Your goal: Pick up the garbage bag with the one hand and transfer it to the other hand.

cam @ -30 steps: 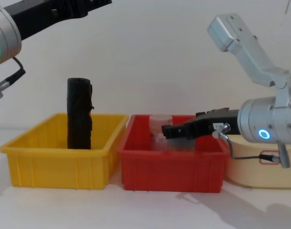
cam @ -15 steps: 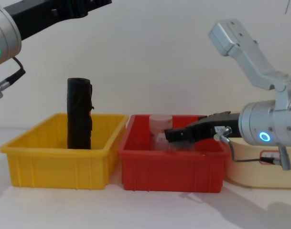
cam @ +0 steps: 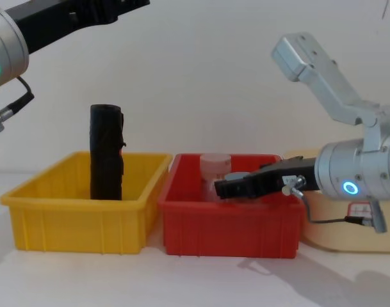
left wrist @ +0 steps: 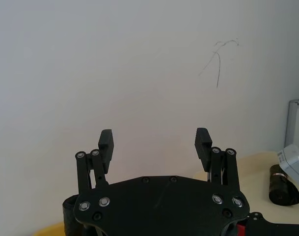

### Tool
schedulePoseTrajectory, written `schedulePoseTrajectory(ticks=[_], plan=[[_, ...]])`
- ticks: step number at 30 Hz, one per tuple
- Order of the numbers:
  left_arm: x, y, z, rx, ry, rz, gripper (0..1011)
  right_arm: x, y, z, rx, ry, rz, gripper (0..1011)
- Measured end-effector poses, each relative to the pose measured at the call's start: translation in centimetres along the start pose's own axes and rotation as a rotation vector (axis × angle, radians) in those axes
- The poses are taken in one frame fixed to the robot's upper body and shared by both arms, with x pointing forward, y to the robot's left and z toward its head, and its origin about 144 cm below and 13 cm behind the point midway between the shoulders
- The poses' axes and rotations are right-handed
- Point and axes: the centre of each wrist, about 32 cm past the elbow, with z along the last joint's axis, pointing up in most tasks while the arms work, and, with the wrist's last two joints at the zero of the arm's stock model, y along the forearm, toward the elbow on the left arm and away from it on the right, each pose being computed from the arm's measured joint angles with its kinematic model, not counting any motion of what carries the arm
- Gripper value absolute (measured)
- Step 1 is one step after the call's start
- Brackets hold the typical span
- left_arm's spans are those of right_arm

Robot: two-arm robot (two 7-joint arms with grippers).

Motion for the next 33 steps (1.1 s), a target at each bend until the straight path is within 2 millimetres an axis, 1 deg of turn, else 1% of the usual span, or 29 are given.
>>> schedulePoseTrajectory(ticks=[1, 2, 5, 7, 8, 13, 15, 16, 25, 30, 33], plan=[[0.0, 0.0, 0.0, 0.0, 0.0, 0.0, 1000, 0.0, 0.0, 0.0, -0.001, 0.0, 0.002, 997], [0.0, 0.0, 0.0, 0.0, 0.0, 0.0, 1000, -0.1, 0.0, 0.0, -0.004, 0.001, 0.004, 965], [0.0, 0.0, 0.0, 0.0, 0.0, 0.0, 1000, -0.1, 0.1, 0.0, -0.01, 0.003, 0.006, 930], [0.0, 0.0, 0.0, 0.0, 0.0, 0.0, 1000, -0.1, 0.1, 0.0, -0.011, 0.003, 0.006, 873], [0.0, 0.0, 0.0, 0.0, 0.0, 0.0, 1000, -0.2, 0.1, 0.0, -0.011, 0.004, 0.006, 864], [0.0, 0.0, 0.0, 0.0, 0.0, 0.0, 1000, -0.3, 0.2, 0.1, -0.008, 0.009, -0.002, 695], [0.0, 0.0, 0.0, 0.0, 0.0, 0.0, 1000, -0.3, 0.2, 0.1, -0.005, 0.013, -0.008, 687], [0.0, 0.0, 0.0, 0.0, 0.0, 0.0, 1000, -0.3, 0.2, 0.1, -0.004, 0.014, -0.01, 663], [0.0, 0.0, 0.0, 0.0, 0.0, 0.0, 1000, -0.3, 0.1, 0.6, 0.023, 0.031, -0.027, 663], [0.0, 0.0, 0.0, 0.0, 0.0, 0.0, 1000, 0.0, -0.2, 1.4, 0.061, 0.051, -0.041, 663], [0.0, 0.0, 0.0, 0.0, 0.0, 0.0, 1000, 0.4, -0.6, 2.4, 0.101, 0.067, -0.055, 663]])
